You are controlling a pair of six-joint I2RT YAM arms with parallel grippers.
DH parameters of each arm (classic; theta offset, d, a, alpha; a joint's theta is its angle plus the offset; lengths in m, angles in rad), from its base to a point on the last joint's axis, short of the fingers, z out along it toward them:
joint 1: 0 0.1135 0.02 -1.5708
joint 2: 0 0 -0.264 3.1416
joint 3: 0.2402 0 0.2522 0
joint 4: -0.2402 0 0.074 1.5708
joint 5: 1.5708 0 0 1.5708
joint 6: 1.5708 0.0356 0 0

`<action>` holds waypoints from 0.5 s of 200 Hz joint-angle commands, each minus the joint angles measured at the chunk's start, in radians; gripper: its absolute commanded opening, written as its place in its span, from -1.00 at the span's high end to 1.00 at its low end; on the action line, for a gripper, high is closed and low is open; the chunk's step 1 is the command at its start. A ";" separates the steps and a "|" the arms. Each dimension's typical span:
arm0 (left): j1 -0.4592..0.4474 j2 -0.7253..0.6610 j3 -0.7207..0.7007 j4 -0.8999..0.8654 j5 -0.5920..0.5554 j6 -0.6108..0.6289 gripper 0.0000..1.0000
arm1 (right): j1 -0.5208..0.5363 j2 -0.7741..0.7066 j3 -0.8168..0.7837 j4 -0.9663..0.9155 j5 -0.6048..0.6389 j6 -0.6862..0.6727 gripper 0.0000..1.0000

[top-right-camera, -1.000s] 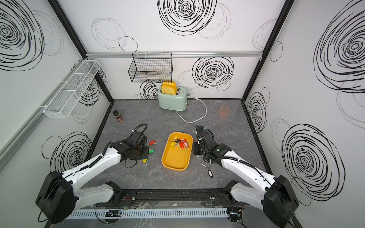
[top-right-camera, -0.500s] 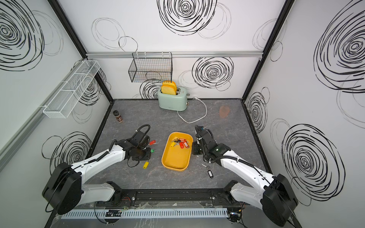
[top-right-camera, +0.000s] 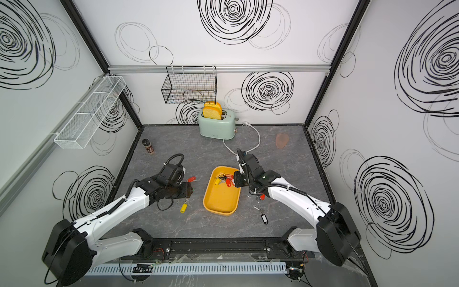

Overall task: Take the keys out of the storage box
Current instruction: Place the key at the center of the board, then pick up the key from the storage box.

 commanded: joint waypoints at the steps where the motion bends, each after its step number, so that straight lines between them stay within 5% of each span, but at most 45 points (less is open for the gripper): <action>1: 0.007 -0.025 -0.008 0.074 0.045 -0.001 -0.23 | 0.008 0.080 0.065 0.012 -0.025 -0.076 0.44; 100: 0.017 -0.048 -0.049 0.121 0.092 0.014 -0.29 | 0.007 0.386 0.222 0.017 -0.022 -0.200 0.36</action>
